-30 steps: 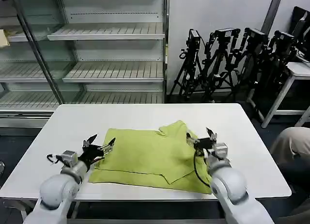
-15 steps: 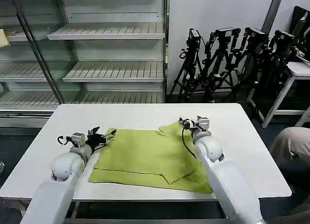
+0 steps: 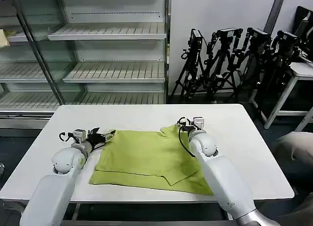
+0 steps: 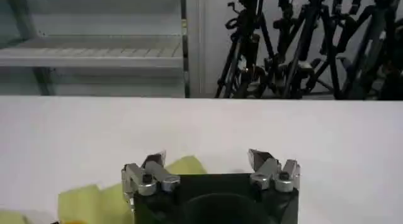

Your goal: Fold and organize the clothes.

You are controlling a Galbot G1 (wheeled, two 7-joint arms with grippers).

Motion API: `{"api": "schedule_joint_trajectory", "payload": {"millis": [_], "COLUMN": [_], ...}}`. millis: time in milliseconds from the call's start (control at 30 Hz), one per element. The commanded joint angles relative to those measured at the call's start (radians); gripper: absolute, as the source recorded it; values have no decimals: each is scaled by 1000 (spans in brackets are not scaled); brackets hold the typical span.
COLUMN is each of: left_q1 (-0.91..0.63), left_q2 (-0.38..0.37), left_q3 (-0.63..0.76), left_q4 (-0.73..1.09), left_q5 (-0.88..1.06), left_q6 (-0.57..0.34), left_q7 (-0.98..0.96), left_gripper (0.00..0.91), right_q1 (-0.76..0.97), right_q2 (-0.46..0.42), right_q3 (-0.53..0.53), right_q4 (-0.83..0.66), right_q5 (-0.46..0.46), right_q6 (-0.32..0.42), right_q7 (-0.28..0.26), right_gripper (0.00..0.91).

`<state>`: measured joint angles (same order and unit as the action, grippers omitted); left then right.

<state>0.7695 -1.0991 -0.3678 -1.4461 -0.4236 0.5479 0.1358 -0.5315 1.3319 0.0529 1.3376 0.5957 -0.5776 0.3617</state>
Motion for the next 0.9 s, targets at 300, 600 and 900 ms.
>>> {"api": "schedule_joint_trajectory", "payload": {"millis": [300,600,900], "left_q1": [-25,-49,-55], "left_q2": [-5,-20,-31], "left_q3": [9,26,31], "left_q4": [48,66,83], "left_q5": [3,5,4], "left_q6": [4,2,6], "left_q7": [7,5,26], "left_gripper": [907,272,10], "right_q1": [23,24,21], "right_q2": [33,24,20], "right_q3": [-12,-7,-3], "right_q4": [-57,-58,-56], "right_q5": [19,38,50], "right_q6": [-1,-1,-1], "right_q7": [6,22,4], "right_gripper": [907,60,0]}}
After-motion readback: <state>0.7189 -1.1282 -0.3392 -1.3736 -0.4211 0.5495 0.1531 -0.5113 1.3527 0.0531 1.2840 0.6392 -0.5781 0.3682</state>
